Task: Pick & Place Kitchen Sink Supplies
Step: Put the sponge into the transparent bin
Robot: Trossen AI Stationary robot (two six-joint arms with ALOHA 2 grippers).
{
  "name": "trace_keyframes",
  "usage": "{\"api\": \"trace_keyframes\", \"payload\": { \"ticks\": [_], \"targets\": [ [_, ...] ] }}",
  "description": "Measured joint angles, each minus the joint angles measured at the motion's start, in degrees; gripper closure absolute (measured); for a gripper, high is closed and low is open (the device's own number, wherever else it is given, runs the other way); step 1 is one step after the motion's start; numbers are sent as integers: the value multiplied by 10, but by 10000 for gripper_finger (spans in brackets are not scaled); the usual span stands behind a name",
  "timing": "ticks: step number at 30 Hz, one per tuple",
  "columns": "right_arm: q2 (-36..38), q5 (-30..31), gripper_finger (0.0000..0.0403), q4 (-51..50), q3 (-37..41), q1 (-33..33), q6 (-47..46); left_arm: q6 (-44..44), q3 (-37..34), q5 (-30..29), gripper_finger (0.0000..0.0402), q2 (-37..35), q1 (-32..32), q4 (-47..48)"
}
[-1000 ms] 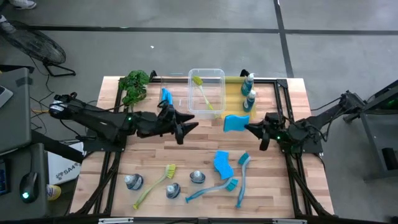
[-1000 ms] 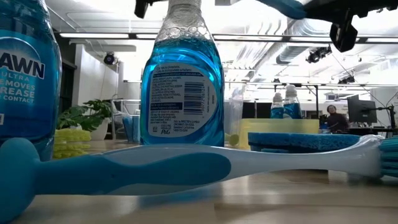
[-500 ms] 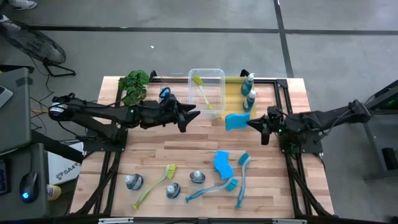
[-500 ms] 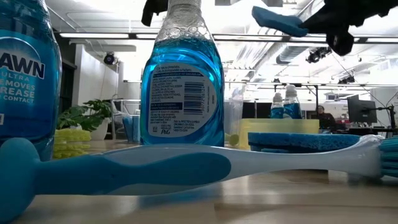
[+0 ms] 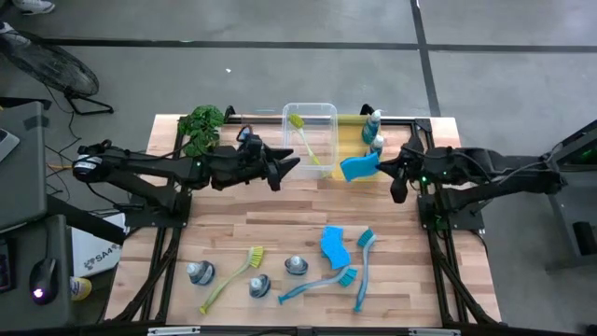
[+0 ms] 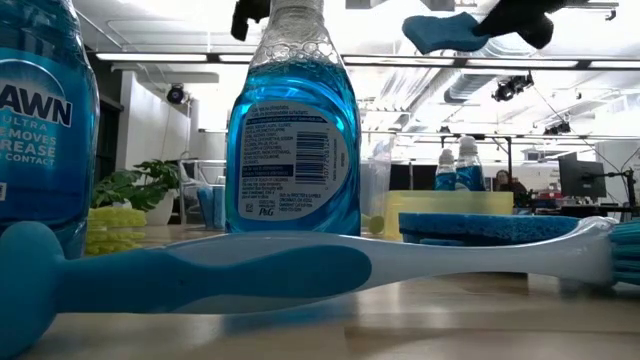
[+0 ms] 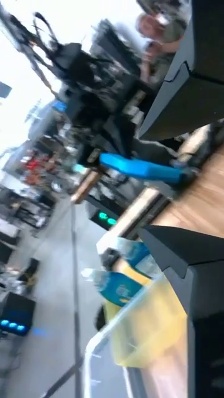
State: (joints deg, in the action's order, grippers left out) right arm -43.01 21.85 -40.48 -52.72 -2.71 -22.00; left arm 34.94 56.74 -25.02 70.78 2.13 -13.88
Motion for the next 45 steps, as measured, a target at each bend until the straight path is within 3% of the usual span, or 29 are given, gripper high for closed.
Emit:
{"api": "trace_keyframes", "payload": {
  "ticks": [17, 22, 33, 45],
  "targets": [
    [-51, -50, 403, -4, -27, 32, -5, -156, 30, 29, 170, 0, -10, 23],
    [-63, -69, 403, 59, -27, 30, 29, -181, 30, 48, 170, 4, -10, 25],
    [-115, -59, 403, 115, -28, 3, 83, -193, 30, 144, 170, 35, -10, 44],
    [-155, -59, 403, 164, -27, -12, 108, -161, 30, 157, 170, 78, -10, 30]
  ]
}}
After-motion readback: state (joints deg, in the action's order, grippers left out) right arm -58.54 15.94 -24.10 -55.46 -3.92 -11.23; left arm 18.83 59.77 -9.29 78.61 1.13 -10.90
